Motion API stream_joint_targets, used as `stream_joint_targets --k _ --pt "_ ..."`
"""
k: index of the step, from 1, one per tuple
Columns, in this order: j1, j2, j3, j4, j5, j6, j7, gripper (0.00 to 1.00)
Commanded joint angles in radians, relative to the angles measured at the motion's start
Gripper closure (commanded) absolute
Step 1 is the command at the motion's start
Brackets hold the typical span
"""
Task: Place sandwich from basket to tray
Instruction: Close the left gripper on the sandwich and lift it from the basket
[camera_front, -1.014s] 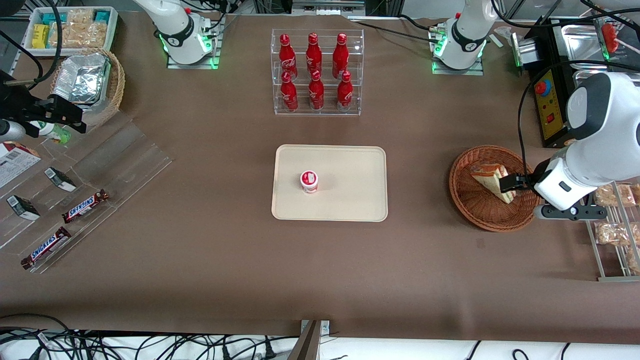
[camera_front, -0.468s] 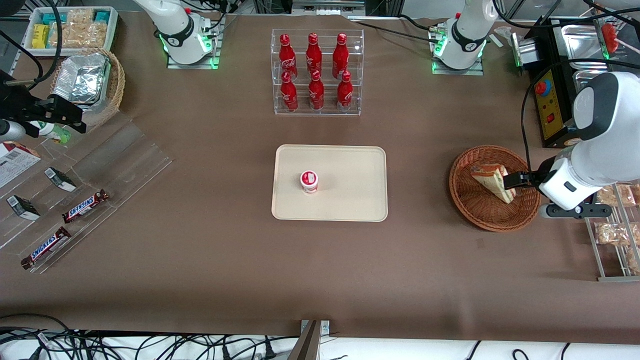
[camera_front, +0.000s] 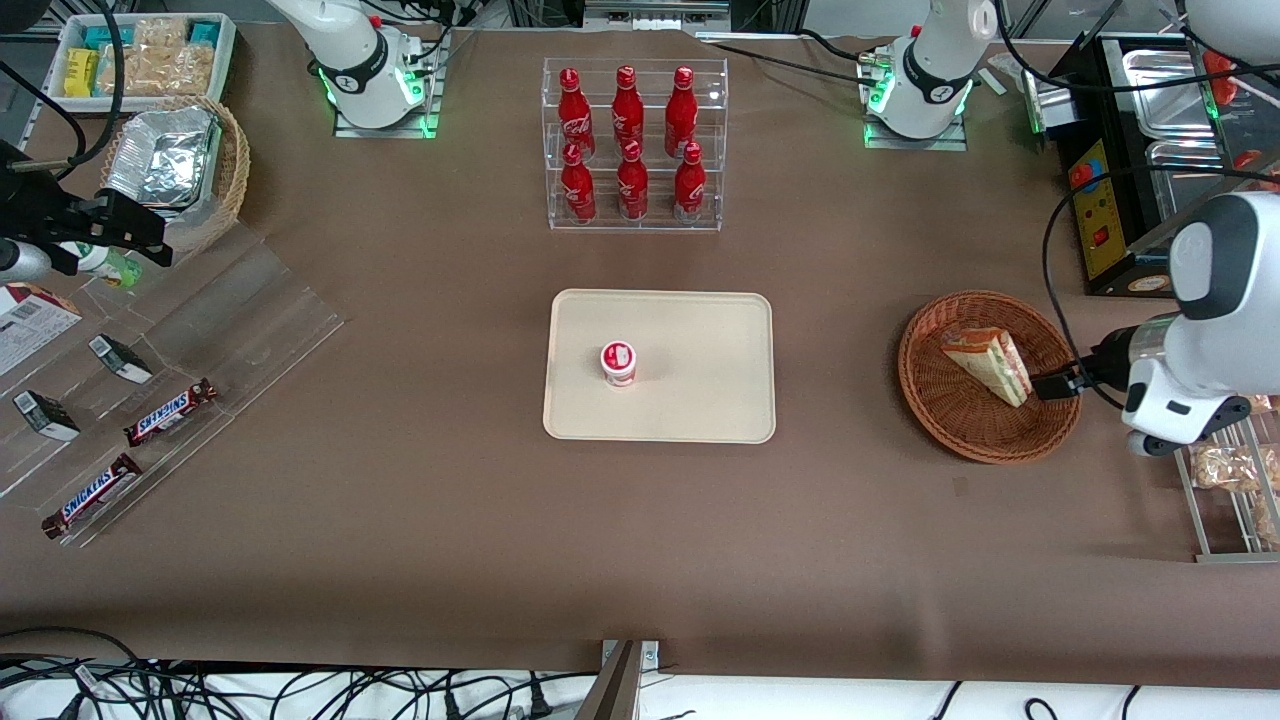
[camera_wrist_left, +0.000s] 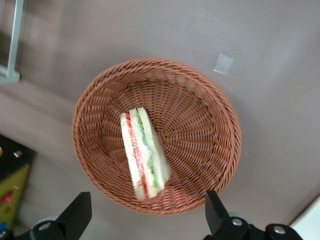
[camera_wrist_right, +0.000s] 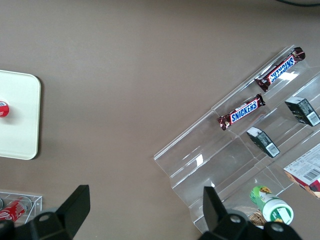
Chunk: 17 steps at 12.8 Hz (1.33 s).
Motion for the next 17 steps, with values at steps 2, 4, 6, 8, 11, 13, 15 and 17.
stream_joint_targets --k 2,4,6,8,11,13,15,17 --pt "-0.016 -0.029 -0.014 -0.146 0.048 0.147 -0.266 0.0" --pt "-0.017 -0.038 -0.014 -0.21 0.073 0.188 -0.277 0.0" --pt "-0.014 -0.044 -0.012 -0.261 0.077 0.225 -0.303 0.0" --pt "-0.005 -0.046 -0.012 -0.305 0.108 0.266 -0.314 0.0" --pt "-0.001 -0.069 -0.008 -0.409 0.128 0.358 -0.318 0.0" --pt "0.013 -0.075 -0.008 -0.436 0.129 0.38 -0.319 0.0" --pt "0.012 -0.081 -0.008 -0.457 0.129 0.382 -0.319 0.0" --pt "0.012 -0.081 -0.008 -0.459 0.128 0.385 -0.322 0.0"
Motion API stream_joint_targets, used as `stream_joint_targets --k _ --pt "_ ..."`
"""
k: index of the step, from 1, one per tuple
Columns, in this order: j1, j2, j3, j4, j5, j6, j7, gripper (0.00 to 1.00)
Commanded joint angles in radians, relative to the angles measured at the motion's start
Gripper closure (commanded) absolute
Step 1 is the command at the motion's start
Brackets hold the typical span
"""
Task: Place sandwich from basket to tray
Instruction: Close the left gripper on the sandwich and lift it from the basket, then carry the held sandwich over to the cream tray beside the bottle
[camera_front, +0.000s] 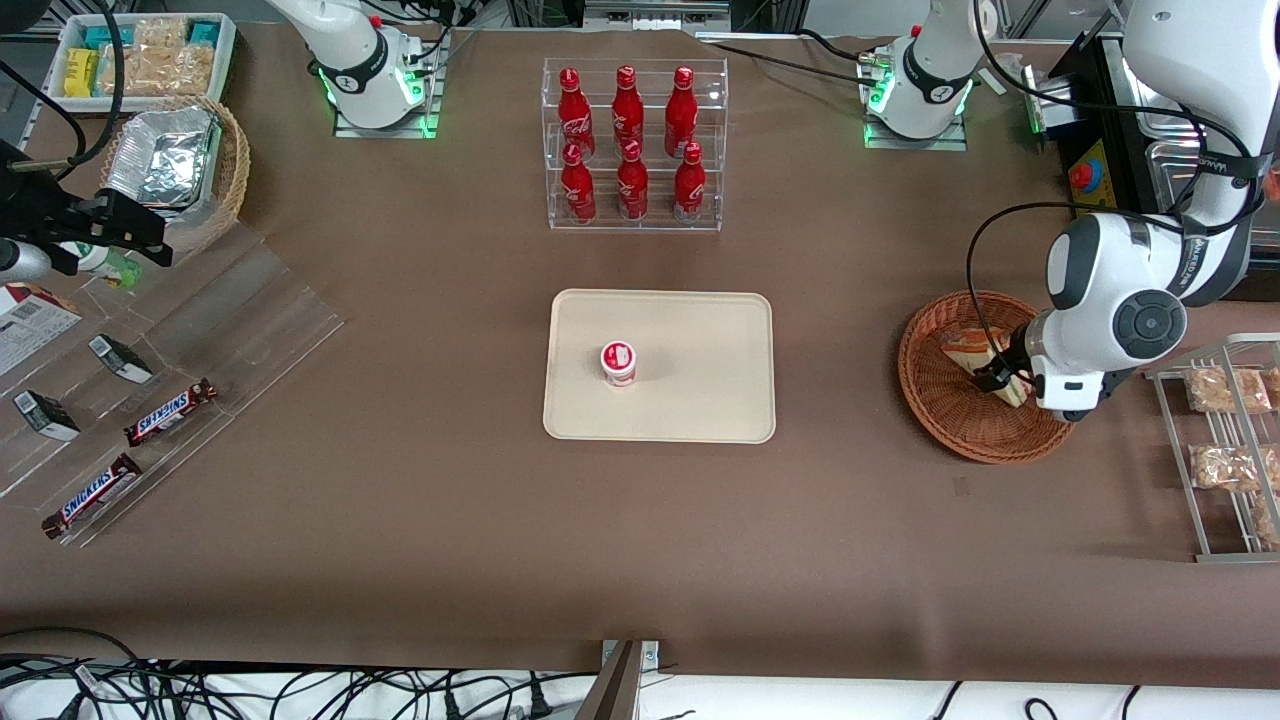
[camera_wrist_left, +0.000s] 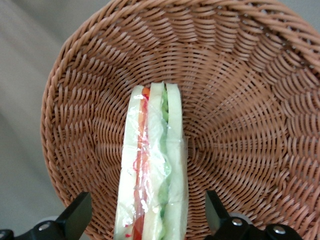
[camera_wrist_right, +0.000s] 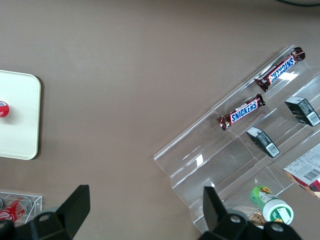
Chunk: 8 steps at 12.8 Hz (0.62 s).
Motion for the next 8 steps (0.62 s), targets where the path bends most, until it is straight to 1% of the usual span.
stream_joint_targets --k 1,4,7,8 --pt "0.005 -0.037 -0.005 -0.04 0.028 0.017 -0.019 0.0" --pt "0.012 -0.035 -0.006 -0.079 0.028 0.083 -0.064 0.0" --pt "0.01 -0.032 -0.008 -0.084 0.028 0.096 -0.097 0.44" --pt "0.01 -0.031 -0.008 -0.084 0.028 0.096 -0.101 0.57"
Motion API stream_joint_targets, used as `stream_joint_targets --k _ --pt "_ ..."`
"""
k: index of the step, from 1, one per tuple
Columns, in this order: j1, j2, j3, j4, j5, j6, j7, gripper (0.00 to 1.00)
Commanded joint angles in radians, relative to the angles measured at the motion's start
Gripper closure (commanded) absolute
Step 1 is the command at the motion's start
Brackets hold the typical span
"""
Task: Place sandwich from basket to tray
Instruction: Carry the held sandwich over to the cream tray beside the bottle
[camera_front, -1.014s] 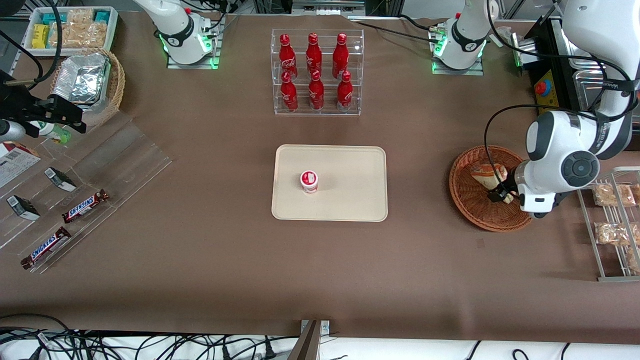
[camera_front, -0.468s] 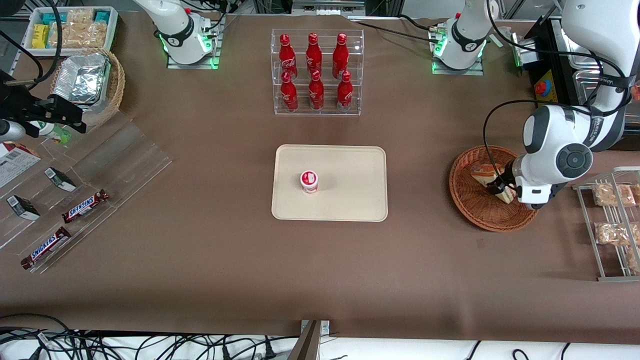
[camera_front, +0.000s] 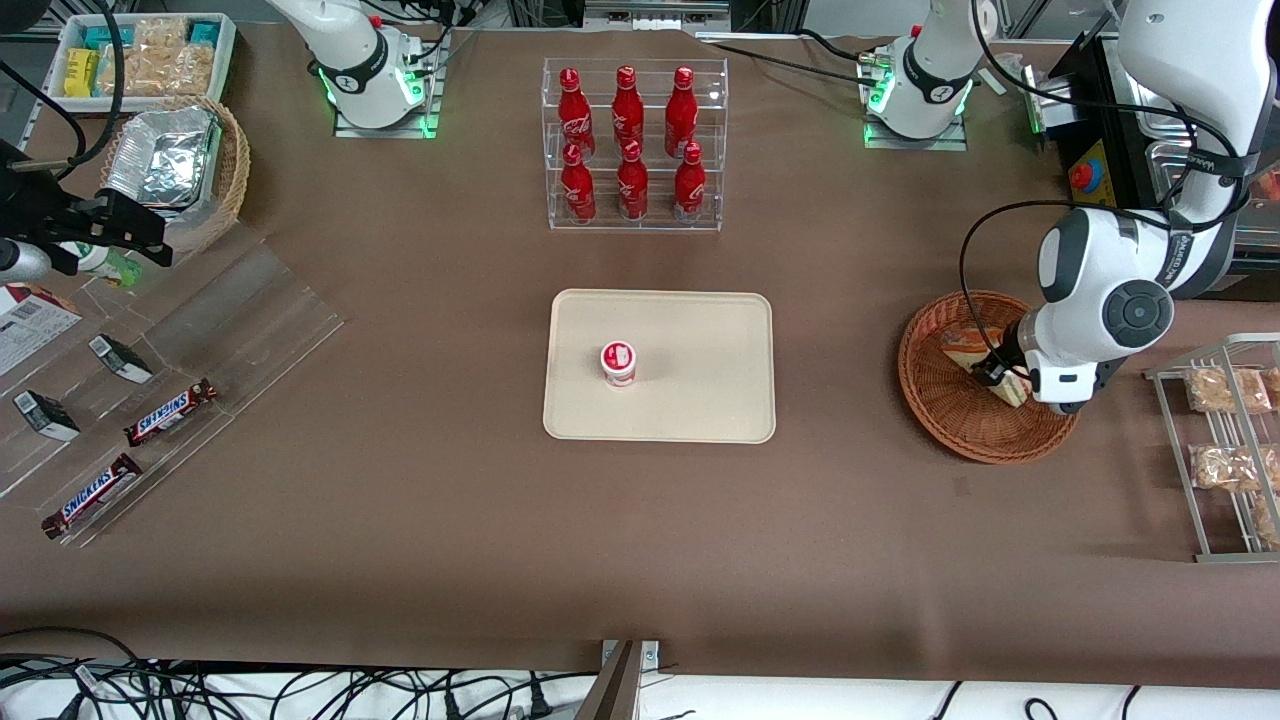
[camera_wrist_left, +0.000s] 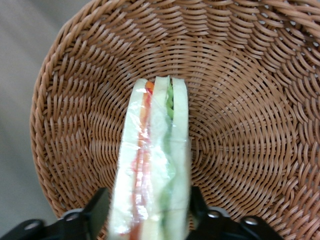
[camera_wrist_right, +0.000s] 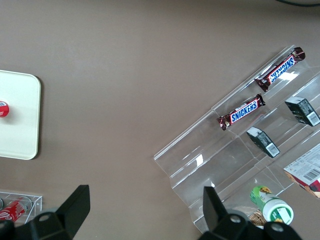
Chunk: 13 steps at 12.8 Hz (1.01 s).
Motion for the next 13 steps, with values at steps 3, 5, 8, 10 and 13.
stream_joint_targets --k 3,5,8,10,13 --pt "0.006 -0.028 -0.009 -0.012 0.028 0.004 -0.031 0.63" --pt "0.0 -0.041 -0.012 0.016 0.028 -0.022 -0.011 0.63" --pt "-0.011 -0.043 -0.059 0.177 0.03 -0.276 0.091 0.63" --pt "-0.012 -0.041 -0.105 0.272 0.028 -0.396 0.177 0.63" --pt "-0.017 -0.04 -0.182 0.39 0.022 -0.507 0.26 0.61"
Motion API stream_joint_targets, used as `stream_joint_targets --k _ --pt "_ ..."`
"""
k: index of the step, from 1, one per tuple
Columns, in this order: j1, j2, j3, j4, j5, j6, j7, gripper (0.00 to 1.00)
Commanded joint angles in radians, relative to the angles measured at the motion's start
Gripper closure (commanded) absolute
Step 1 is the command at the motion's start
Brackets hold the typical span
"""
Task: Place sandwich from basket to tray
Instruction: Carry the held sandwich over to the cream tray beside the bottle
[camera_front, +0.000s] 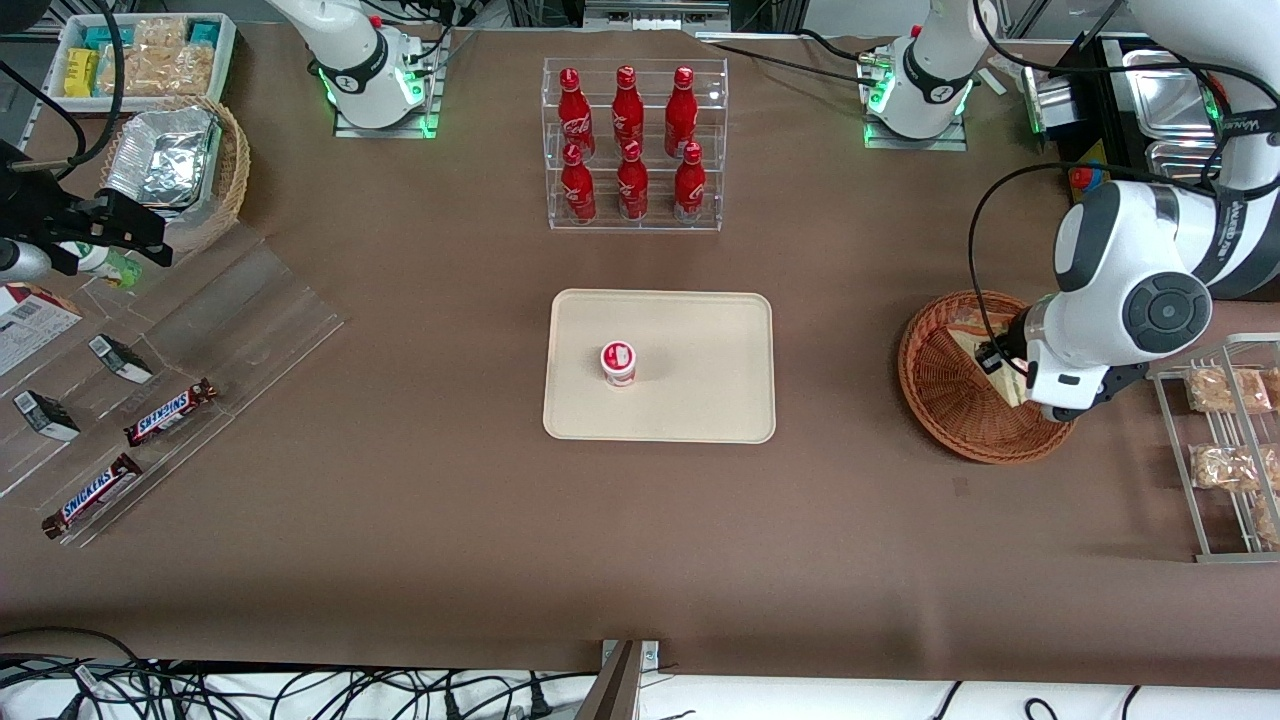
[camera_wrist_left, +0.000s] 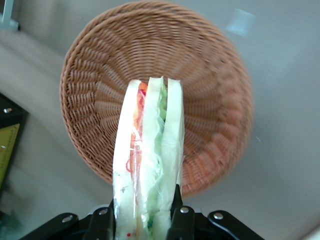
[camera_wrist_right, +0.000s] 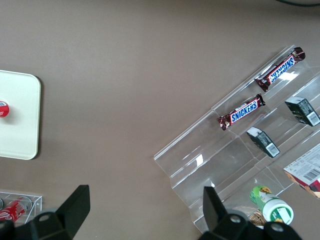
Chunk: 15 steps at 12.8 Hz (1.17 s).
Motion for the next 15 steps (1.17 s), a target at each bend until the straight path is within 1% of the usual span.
stream_joint_targets --k 1,3,6,8,10,13,14,15 --pt "-0.005 0.009 -0.07 0.092 0.017 -0.073 0.067 0.61" --pt "-0.007 0.015 -0.149 0.095 0.014 -0.063 0.07 0.61" --pt "-0.021 0.058 -0.271 0.127 0.02 -0.043 0.065 0.61" --pt "-0.1 0.105 -0.28 0.135 0.02 0.049 0.055 0.61" --pt "-0.181 0.147 -0.277 0.135 0.029 0.11 -0.003 0.61" --pt "-0.246 0.207 -0.274 0.135 0.038 0.208 -0.017 0.61" --pt "-0.277 0.239 -0.271 0.135 0.082 0.232 -0.04 0.61" --pt "-0.292 0.27 -0.272 0.135 0.147 0.244 -0.104 0.6"
